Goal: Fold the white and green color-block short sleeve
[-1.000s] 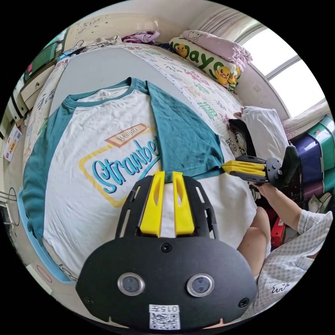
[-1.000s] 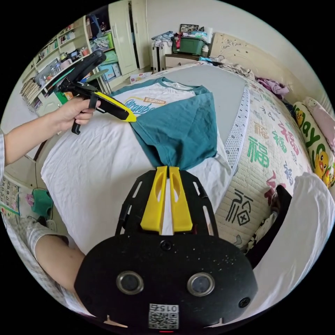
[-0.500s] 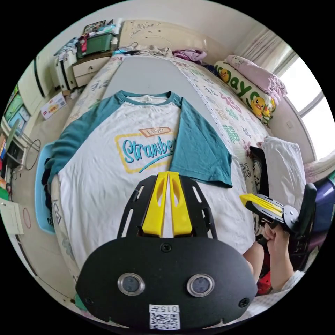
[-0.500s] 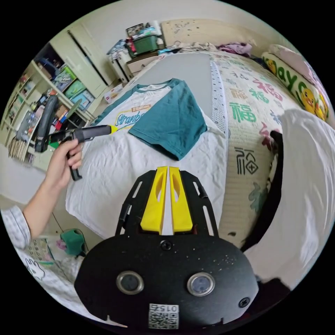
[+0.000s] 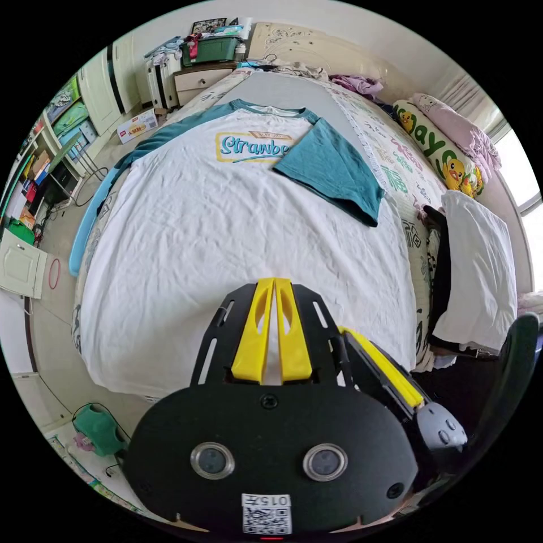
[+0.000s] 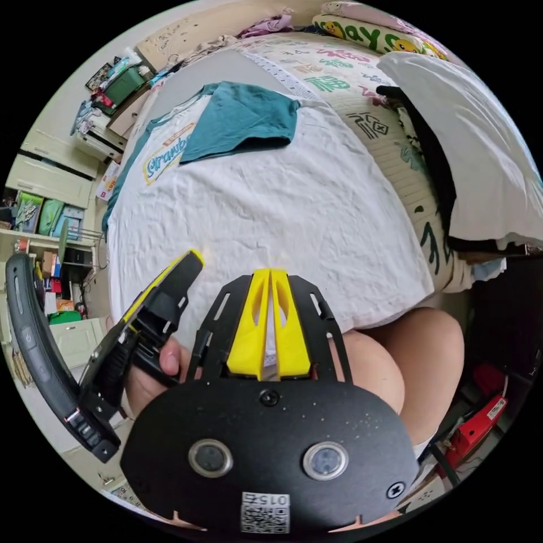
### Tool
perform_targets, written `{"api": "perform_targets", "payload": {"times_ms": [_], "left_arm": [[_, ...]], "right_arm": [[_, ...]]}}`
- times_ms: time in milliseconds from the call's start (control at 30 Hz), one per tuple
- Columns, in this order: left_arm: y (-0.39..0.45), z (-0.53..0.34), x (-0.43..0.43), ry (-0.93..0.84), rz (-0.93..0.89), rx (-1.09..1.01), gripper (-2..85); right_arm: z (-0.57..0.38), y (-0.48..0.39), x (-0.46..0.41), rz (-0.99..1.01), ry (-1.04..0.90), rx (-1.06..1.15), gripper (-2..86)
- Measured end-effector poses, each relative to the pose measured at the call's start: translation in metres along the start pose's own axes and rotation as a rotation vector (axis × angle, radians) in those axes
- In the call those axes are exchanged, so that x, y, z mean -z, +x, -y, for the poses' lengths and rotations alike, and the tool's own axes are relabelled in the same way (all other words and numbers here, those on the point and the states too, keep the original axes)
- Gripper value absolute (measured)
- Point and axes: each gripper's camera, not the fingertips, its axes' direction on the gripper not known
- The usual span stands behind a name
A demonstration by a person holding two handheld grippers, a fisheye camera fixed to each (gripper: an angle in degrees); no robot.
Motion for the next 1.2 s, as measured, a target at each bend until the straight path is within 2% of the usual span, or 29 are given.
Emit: {"api": "perform_targets", "payload": {"times_ms": [133, 367, 467, 667, 1033, 1200], "left_arm": [[0.001, -0.006, 0.000, -0.008, 0.020, 0.017, -0.3], [-0.020, -0.010, -0.004, -0.041, -0.076, 0.145, -0.8], [-0.030, -0.013, -0.007, -0.048, -0.118, 0.177, -0.8], [-0.057, -0.023, -0.013, -0.037, -0.233, 0.249, -0.8], [-0.072, -0.034, -0.019, -0.034, -0.239, 0.252, -0.7], [-0.087, -0.038, -0.024, -0.033, -0.285, 0.286, -0.8]], "right_arm": [[-0.008, -0.016, -0.016, -0.066, 0.000, -0.029, -0.8], [-0.020, -0.040, -0.048, -0.176, 0.068, -0.072, -0.9], [-0.020, -0.057, -0.063, -0.267, 0.039, 0.043, -0.9], [-0.032, -0.069, -0.087, -0.320, 0.055, 0.077, -0.9], [-0.055, -0.055, -0.114, -0.227, 0.107, 0.022, -1.0], [-0.063, -0.060, -0.127, -0.262, 0.098, 0.052, -1.0]]}}
